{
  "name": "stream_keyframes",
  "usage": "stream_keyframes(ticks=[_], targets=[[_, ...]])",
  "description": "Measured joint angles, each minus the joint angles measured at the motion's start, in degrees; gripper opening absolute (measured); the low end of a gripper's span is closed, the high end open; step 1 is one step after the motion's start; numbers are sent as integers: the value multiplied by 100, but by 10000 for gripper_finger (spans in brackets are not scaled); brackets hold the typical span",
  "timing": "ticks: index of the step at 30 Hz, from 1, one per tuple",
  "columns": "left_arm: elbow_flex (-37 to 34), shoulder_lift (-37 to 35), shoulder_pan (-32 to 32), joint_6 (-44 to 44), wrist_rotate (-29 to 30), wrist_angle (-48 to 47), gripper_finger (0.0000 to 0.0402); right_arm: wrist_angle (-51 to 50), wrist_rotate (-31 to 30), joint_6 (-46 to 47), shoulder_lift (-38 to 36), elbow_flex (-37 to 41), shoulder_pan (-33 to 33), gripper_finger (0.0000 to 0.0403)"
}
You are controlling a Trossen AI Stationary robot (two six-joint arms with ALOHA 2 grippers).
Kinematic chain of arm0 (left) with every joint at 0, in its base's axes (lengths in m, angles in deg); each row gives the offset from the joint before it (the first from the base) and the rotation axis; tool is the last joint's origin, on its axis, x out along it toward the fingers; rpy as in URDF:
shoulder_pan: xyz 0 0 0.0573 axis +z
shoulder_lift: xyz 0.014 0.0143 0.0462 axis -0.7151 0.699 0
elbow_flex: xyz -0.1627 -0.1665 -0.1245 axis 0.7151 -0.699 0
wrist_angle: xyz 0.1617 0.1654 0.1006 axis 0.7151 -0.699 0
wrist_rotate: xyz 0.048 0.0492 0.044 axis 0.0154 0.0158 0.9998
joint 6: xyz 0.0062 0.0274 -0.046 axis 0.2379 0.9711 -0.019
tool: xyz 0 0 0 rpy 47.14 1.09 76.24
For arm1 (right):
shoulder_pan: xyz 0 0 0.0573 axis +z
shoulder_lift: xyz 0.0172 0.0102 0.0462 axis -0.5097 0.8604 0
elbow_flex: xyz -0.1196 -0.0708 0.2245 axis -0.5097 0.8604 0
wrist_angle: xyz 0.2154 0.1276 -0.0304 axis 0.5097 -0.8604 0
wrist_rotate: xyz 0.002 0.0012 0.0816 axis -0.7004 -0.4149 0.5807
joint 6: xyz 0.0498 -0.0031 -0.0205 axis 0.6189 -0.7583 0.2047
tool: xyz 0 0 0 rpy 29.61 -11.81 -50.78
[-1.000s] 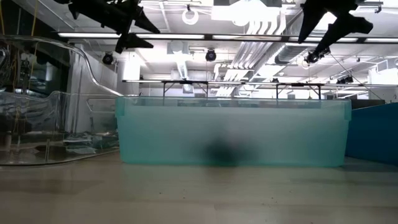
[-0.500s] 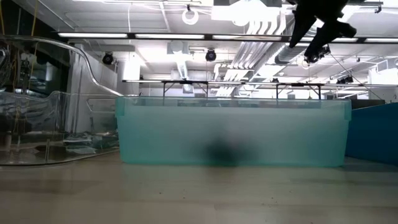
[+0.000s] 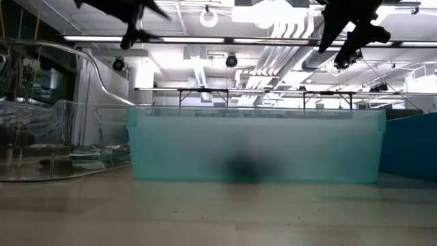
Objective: Organize candy in baskets
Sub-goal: Put the brown chocolate bar into the green bin
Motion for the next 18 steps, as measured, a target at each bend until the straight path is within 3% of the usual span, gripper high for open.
stream_keyframes(ticks=[2,5,9,13,18], targets=[[590,590,400,839,193,-866,252,0,61,106,0,0,0,238],[1353,1535,809,1944,1280,-2304,252,0,69,270,0,0,0,238],[1465,2493,1106,2583,2605,-3616,252,2,81,475,0,0,1,238],[869,2958,1183,2712,3174,-3898,252,2,83,597,0,0,4,238],[4,3052,1186,2359,3590,-3024,252,2,47,599,2,0,4,238]])
